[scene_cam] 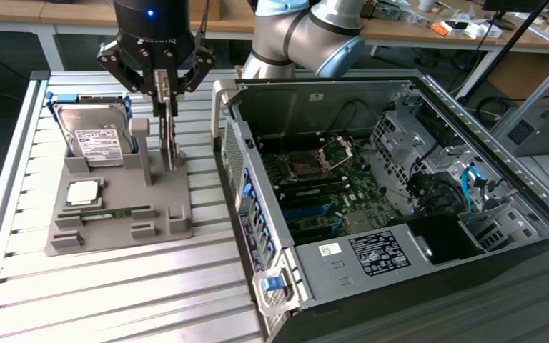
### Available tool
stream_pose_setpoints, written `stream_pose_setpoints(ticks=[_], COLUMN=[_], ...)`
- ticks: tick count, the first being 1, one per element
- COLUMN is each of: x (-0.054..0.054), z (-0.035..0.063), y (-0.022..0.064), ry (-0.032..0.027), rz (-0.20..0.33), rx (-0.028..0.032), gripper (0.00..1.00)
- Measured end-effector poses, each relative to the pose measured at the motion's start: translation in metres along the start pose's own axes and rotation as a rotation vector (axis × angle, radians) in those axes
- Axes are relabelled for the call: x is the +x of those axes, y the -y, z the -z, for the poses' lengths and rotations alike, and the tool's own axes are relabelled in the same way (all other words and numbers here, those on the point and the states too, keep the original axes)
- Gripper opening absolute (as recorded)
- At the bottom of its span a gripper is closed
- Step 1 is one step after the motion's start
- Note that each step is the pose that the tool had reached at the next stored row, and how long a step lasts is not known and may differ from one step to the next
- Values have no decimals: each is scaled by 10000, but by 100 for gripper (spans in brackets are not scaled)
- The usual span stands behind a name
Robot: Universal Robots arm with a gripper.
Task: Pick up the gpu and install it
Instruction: 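Pick up the gpu and move the gpu toward the slot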
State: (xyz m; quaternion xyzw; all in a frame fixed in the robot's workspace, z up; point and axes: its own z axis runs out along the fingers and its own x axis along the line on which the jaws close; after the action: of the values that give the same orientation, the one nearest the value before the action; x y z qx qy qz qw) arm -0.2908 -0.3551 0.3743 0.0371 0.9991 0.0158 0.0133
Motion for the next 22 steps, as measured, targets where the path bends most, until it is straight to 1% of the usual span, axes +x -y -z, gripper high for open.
stream_pose_setpoints(ticks=[22], x=[-1], z=[53], y=[-2], ry=[-1], rz=[0], rx=[-10], gripper=[27])
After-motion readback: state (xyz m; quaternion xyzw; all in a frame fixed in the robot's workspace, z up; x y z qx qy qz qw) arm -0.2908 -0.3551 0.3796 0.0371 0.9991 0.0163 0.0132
